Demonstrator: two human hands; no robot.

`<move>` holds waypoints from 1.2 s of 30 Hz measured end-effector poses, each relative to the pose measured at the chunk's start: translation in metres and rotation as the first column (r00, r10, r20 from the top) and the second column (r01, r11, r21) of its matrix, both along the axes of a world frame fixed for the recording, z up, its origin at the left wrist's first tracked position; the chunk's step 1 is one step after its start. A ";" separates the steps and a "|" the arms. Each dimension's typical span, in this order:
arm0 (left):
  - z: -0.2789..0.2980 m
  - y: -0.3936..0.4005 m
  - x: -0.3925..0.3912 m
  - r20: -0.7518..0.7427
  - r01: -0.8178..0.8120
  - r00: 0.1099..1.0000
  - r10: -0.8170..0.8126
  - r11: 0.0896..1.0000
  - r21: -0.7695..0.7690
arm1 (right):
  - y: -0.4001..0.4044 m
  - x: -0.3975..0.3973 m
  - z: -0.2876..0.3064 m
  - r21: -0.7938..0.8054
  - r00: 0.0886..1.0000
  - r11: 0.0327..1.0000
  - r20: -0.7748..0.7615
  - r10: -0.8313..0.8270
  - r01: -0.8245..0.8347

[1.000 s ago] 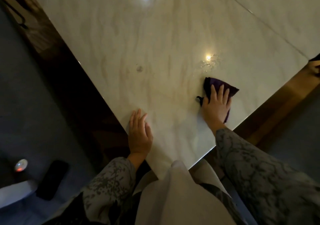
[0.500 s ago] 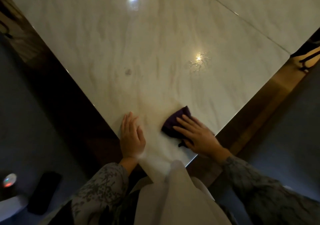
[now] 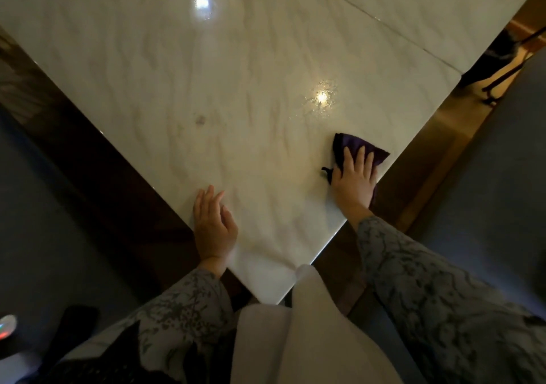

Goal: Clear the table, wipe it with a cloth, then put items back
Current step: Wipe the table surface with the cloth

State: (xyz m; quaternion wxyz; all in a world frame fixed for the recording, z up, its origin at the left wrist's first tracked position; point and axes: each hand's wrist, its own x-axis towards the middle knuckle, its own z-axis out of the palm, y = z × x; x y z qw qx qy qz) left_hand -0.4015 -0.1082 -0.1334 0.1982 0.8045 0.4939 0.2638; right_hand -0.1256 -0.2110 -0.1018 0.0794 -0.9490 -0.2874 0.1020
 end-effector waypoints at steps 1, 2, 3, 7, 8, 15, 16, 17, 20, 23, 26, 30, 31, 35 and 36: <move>0.000 -0.001 0.000 0.004 0.006 1.000 -0.006 1.000 0.001 | -0.005 -0.016 0.000 -0.001 1.000 1.000 0.004 0.022 -0.022; 0.000 -0.001 -0.001 0.002 0.011 1.000 -0.011 1.000 0.000 | -0.011 -0.033 0.000 -0.001 0.999 0.999 0.003 0.053 -0.053; 0.000 -0.002 -0.001 -0.008 0.019 1.000 -0.019 1.000 0.000 | -0.018 -0.050 0.000 -0.002 0.996 0.996 -0.002 0.090 -0.090; 0.002 -0.003 -0.002 -0.081 0.048 0.995 -0.051 0.998 -0.030 | -0.044 -0.122 0.001 0.006 0.967 0.967 -0.011 0.254 -0.254; 0.003 -0.003 -0.002 -0.094 0.064 0.993 -0.068 0.997 -0.043 | -0.049 -0.139 0.000 0.002 0.957 0.957 -0.016 0.291 -0.291; 0.011 0.001 -0.032 -0.250 0.279 0.917 -0.311 0.947 -0.158 | -0.070 -0.233 -0.005 0.026 0.902 0.902 -0.027 0.432 -0.431; 0.011 0.000 -0.040 -0.277 0.325 0.893 -0.355 0.934 -0.148 | -0.071 -0.243 -0.007 0.031 0.901 0.901 -0.020 0.434 -0.433; 0.011 0.000 -0.046 -0.295 0.360 0.874 -0.386 0.922 -0.141 | -0.071 -0.249 -0.007 0.033 0.902 0.902 -0.022 0.432 -0.431; 0.013 0.003 -0.058 -0.322 0.417 0.835 -0.447 0.895 -0.159 | -0.069 -0.254 -0.006 0.010 0.898 0.901 -0.071 0.434 -0.434; 0.017 0.014 -0.064 -0.336 0.475 0.803 -0.492 0.869 -0.137 | -0.064 -0.252 -0.007 -0.036 0.920 0.919 -0.008 0.392 -0.392; 0.015 0.037 -0.072 -0.362 0.534 0.764 -0.534 0.838 -0.108 | -0.041 -0.255 -0.012 -0.084 0.954 0.951 0.020 0.300 -0.297; 0.011 0.094 -0.084 -0.383 0.565 0.736 -0.558 0.818 -0.105 | 0.016 -0.265 -0.011 -0.078 0.983 0.981 0.016 0.181 -0.179; 0.011 0.112 -0.087 -0.392 0.574 0.725 -0.566 0.812 -0.110 | 0.033 -0.267 -0.010 -0.071 0.987 0.984 0.008 0.161 -0.160; 0.014 0.192 -0.092 -0.447 0.577 0.688 -0.571 0.805 -0.139 | 0.104 -0.275 -0.009 -0.036 0.986 0.985 -0.014 0.168 -0.169; 0.014 0.213 -0.093 -0.455 0.572 0.685 -0.570 0.807 -0.150 | 0.123 -0.275 -0.010 -0.032 0.981 0.981 -0.016 0.191 -0.191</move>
